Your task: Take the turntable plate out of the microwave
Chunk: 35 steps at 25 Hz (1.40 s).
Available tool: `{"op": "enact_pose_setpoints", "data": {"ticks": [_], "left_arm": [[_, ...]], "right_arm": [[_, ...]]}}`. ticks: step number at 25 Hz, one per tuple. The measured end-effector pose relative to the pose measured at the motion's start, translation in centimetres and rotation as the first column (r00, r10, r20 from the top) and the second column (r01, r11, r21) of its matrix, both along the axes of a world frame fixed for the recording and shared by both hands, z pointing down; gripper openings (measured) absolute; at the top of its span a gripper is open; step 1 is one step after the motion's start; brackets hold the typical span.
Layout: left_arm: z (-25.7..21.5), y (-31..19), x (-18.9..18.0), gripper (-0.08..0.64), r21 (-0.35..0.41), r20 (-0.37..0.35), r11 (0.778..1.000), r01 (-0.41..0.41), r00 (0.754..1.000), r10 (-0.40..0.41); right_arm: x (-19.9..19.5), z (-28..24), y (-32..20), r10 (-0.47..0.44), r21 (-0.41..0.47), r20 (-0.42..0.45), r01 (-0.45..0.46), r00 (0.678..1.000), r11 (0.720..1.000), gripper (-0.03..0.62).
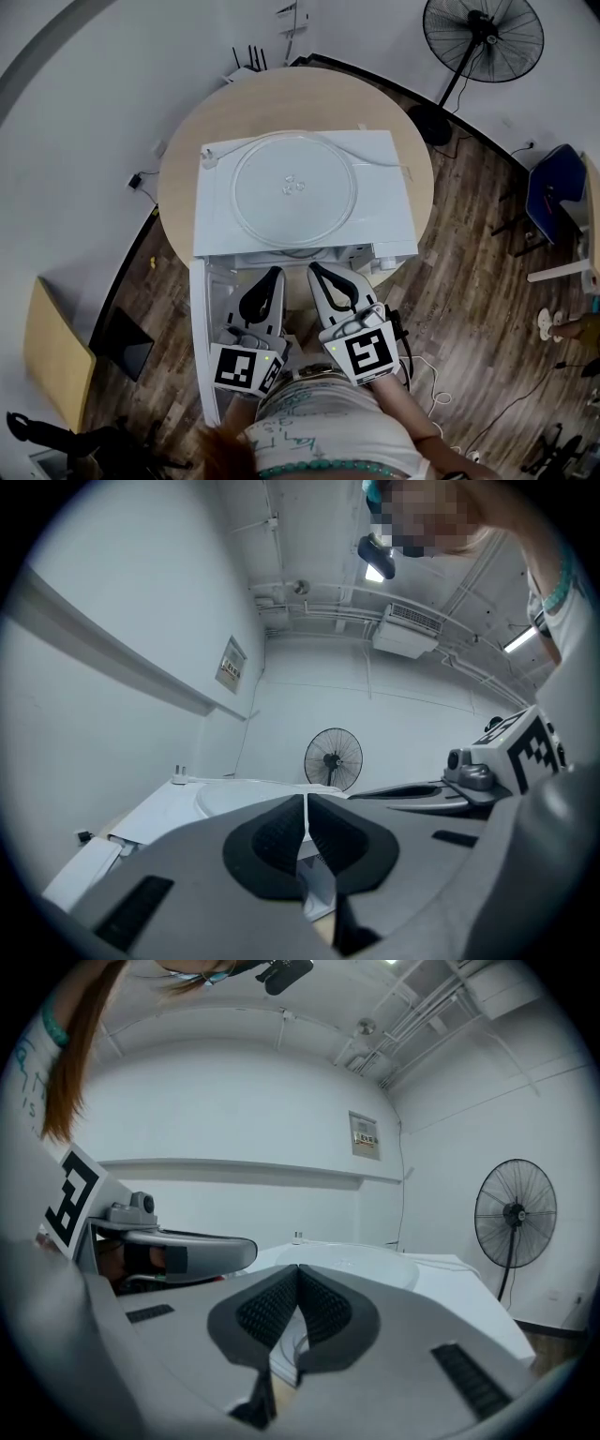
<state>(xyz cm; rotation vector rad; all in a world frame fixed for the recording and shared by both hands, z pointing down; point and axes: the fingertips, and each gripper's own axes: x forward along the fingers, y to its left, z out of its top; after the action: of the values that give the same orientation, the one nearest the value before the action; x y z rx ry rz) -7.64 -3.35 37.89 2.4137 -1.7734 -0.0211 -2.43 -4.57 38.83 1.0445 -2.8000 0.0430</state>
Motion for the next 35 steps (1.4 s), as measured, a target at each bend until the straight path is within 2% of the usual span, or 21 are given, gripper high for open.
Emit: {"op": "enact_pose_setpoints", "data": {"ticks": [10, 35], "left_arm": [[0.14, 0.26, -0.29, 0.021, -0.005, -0.007, 1.000, -0.001, 1.000, 0.001], [0.21, 0.51, 0.56, 0.021, 0.011, 0.069, 1.000, -0.028, 0.997, 0.027]], "right_arm": [[-0.12, 0.19, 0.11, 0.002, -0.013, -0.011, -0.002, 1.000, 1.000, -0.009], [0.24, 0.73, 0.51, 0.016, -0.025, -0.046, -0.017, 0.999, 1.000, -0.009]]}}
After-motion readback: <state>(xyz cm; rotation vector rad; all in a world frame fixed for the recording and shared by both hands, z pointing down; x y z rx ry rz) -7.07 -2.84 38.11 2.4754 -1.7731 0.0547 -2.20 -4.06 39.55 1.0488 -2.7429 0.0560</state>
